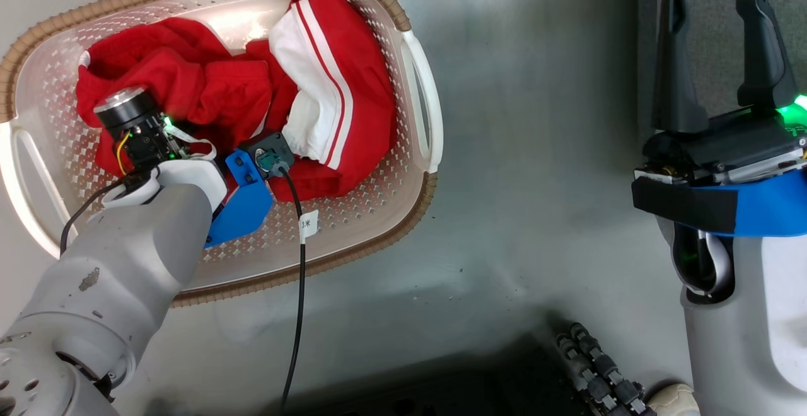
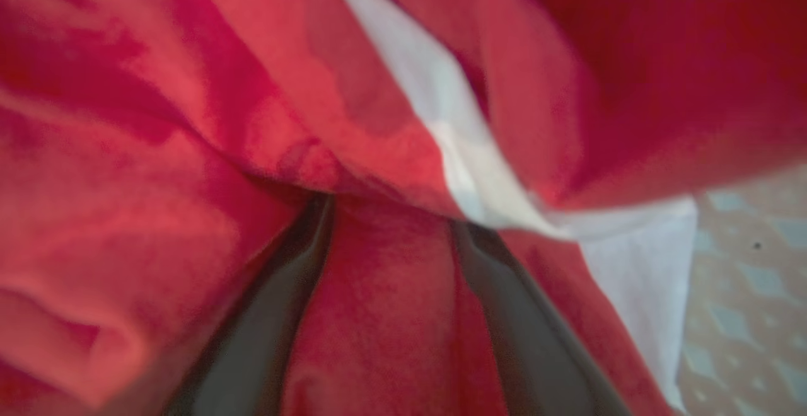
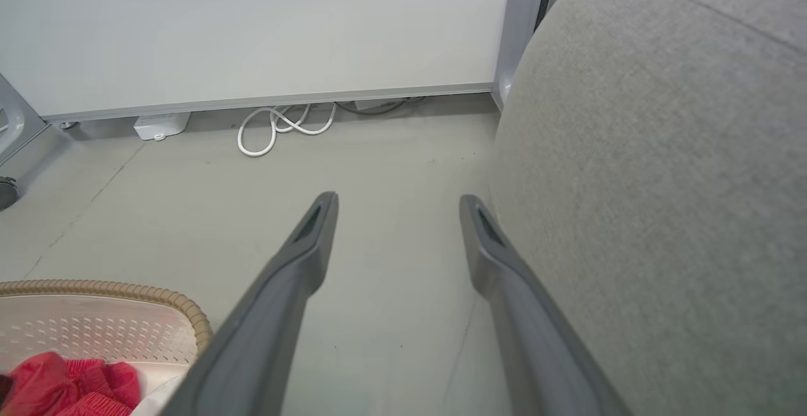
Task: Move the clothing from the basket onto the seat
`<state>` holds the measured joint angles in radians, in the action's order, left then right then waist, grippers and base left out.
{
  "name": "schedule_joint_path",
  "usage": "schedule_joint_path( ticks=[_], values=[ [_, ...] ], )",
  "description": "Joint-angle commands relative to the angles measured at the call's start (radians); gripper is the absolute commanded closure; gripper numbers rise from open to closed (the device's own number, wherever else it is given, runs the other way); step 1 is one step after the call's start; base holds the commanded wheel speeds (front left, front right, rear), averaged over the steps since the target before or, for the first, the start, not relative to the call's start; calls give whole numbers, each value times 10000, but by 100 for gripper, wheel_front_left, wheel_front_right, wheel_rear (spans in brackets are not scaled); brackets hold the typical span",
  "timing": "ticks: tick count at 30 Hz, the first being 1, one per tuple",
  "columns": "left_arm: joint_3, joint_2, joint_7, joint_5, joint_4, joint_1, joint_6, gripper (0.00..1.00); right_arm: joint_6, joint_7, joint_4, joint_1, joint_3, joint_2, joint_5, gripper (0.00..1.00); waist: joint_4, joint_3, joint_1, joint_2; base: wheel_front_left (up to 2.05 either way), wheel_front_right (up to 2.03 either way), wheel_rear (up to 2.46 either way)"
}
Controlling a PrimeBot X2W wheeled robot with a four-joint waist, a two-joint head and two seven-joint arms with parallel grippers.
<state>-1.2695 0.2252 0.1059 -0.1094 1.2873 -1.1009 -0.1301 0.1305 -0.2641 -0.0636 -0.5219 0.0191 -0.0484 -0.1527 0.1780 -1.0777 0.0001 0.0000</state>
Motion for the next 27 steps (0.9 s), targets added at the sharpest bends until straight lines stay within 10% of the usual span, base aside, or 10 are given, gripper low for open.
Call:
schedule_joint_path(
  ticks=[1,6,8,27],
  values=[
    [-13,48,33,-66,21,-137,-8,0,4,-9,-52,67,-32,-36,-22,0,-8,-16,-1,0,0,0,0],
    [-48,80,91,-88,27,17,-9,4,4,-9,-58,147,-77,-36,26,0,-36,-21,-1,0,0,0,0],
    [-61,76,67,-66,29,61,-9,100,4,-7,-23,154,-103,-36,59,0,-54,6,-1,0,0,0,0],
    [-107,-161,-639,-373,26,280,-9,100,4,-8,335,-33,-9,-36,13,0,-183,850,-1,0,0,0,0]
  ],
)
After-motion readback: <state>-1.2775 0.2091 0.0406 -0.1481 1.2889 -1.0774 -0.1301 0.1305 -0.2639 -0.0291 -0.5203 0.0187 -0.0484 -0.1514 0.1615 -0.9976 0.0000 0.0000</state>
